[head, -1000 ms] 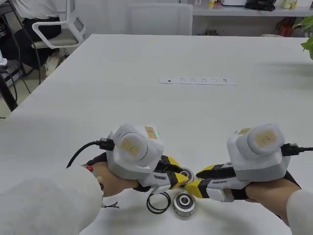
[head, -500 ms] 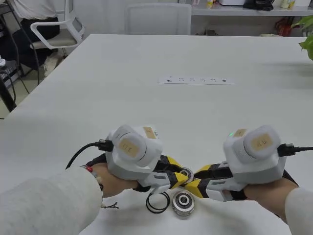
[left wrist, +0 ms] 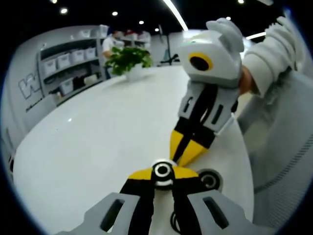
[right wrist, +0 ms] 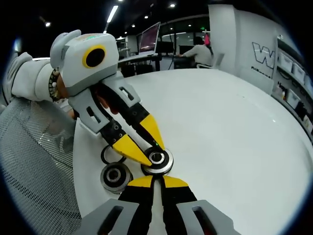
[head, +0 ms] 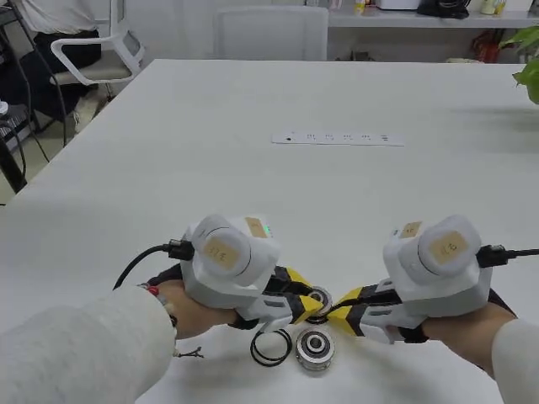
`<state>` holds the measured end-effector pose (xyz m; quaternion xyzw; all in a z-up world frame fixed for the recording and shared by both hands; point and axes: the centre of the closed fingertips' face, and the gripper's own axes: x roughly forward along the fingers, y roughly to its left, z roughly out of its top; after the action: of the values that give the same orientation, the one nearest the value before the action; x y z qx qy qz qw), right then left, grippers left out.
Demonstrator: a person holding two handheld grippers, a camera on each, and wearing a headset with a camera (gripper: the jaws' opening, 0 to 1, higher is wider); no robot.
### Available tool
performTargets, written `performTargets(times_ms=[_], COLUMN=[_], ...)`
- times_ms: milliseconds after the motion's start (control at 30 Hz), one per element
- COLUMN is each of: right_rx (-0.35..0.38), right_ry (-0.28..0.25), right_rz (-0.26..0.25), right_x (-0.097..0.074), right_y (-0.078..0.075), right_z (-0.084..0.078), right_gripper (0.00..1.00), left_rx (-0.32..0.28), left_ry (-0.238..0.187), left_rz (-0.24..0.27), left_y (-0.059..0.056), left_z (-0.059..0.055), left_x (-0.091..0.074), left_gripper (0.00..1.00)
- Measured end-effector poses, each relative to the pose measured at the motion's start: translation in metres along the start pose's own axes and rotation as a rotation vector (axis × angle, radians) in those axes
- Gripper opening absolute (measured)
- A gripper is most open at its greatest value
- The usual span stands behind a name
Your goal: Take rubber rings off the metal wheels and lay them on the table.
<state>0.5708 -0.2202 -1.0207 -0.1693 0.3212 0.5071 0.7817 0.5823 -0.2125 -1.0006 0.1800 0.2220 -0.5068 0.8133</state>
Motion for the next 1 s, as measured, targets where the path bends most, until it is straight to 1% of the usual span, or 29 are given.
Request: performTargets(times_ms=[67, 133, 167, 200, 233, 267, 333, 367, 400, 467, 533, 567, 600, 800, 1000], right_rx=[0.019, 0.045, 0.047, 0.046, 0.032, 0.046, 0.048, 0.039, 0.006, 0.007, 0.005, 0.011, 0.014, -0.015, -0.027], right_ry=[-0.003, -0.034, -0.047, -0.061, -0.072, -0.063, -0.061, -0.055, -0.037, -0.038, -0.044, -0.051, -0.055, -0.043, -0.026], right_rz=[0.013, 0.031, 0.027, 0.017, 0.005, 0.003, 0.006, -0.003, -0.003, -0.008, -0.013, -0.001, -0.004, -0.002, 0.009], right_x=[-0.001, -0.001, 0.0, 0.0, 0.001, 0.002, 0.006, 0.008, 0.009, 0.009, 0.006, 0.005, 0.005, 0.005, 0.002], right_y=[0.001, 0.003, 0.003, 0.002, -0.001, 0.0, 0.001, 0.001, 0.002, 0.003, 0.0, 0.001, 0.0, 0.001, 0.001], right_z=[0.001, 0.005, 0.007, 0.01, 0.012, 0.011, 0.01, 0.008, 0.005, 0.005, 0.008, 0.01, 0.01, 0.009, 0.005], right_gripper=[0.04, 0.13, 0.2, 0.23, 0.23, 0.23, 0.23, 0.22, 0.22, 0.21, 0.2, 0.2, 0.21, 0.19, 0.14], left_rx=[0.001, 0.003, 0.003, 0.002, 0.002, 0.002, 0.002, 0.001, 0.001, 0.002, 0.002, 0.002, 0.001, 0.001, 0.001], left_ry=[-0.001, 0.0, 0.0, -0.001, -0.001, -0.001, -0.001, -0.002, -0.002, -0.002, -0.002, -0.001, -0.001, -0.002, -0.002], left_rz=[-0.002, -0.004, -0.004, -0.004, -0.004, -0.004, -0.004, -0.004, -0.004, -0.004, -0.003, -0.002, -0.003, -0.002, -0.002], left_y=[0.0, 0.0, 0.0, 0.0, 0.0, 0.0, 0.0, 0.0, 0.0, 0.0, 0.0, 0.0, 0.0, 0.0, 0.0], left_z=[0.0, 0.0, 0.0, 0.0, 0.0, 0.0, 0.0, 0.0, 0.0, 0.0, 0.0, 0.0, 0.0, 0.0, 0.0], left_x=[0.0, 0.0, 0.0, 0.0, 0.0, 0.0, 0.001, 0.001, 0.001, 0.001, 0.001, 0.001, 0.001, 0.001, 0.001], left_gripper=[0.14, 0.14, 0.14, 0.14, 0.14, 0.14, 0.14, 0.14, 0.14, 0.14, 0.14, 0.14, 0.14, 0.14, 0.14])
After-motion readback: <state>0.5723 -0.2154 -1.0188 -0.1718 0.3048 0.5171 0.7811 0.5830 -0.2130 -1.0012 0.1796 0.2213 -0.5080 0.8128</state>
